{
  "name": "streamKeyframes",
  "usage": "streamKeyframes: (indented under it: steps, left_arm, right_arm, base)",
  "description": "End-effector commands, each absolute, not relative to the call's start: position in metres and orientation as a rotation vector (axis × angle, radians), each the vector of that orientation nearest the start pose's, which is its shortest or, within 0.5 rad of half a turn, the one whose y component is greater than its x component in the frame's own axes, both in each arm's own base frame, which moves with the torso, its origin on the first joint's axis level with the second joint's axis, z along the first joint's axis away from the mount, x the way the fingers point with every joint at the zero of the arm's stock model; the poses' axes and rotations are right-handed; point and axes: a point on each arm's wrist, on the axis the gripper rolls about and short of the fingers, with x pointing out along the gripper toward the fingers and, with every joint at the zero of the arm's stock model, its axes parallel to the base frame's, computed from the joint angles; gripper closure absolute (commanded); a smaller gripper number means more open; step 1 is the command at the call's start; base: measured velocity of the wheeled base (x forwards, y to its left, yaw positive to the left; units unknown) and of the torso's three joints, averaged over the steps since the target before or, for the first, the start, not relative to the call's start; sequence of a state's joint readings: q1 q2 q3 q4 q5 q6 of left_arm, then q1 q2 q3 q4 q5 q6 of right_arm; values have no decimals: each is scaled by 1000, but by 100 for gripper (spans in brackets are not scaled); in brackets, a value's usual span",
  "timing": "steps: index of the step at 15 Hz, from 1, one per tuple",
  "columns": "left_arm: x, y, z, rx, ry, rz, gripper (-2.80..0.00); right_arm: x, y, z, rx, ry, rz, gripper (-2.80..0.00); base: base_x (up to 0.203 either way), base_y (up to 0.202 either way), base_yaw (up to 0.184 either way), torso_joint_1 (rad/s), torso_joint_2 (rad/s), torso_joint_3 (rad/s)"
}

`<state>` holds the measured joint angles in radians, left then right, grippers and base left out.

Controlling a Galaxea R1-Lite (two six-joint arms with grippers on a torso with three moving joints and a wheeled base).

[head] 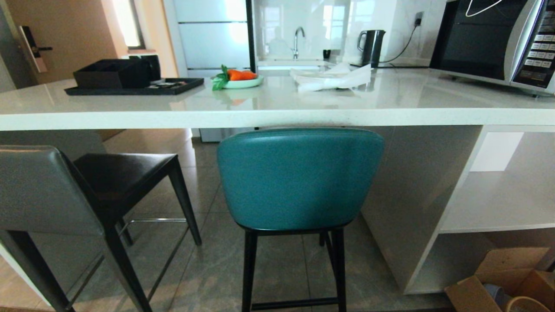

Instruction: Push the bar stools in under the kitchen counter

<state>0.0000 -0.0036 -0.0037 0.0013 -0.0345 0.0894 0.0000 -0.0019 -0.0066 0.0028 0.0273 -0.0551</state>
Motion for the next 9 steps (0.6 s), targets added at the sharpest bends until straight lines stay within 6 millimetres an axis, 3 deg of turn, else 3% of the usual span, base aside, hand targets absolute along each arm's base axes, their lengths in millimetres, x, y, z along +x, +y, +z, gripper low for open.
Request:
streamKeyframes:
  steps: [1,9]
  left_arm:
    - [-23,-1,74,89,3,-35,0]
    - [-23,-1,75,60,2,-29,0]
  right_arm:
    - [-22,1,74,-55,8,29,0]
    - [-22,1,74,-55,8,29,0]
  base:
    - [0,0,0,0,0,0]
    - [0,0,0,0,0,0]
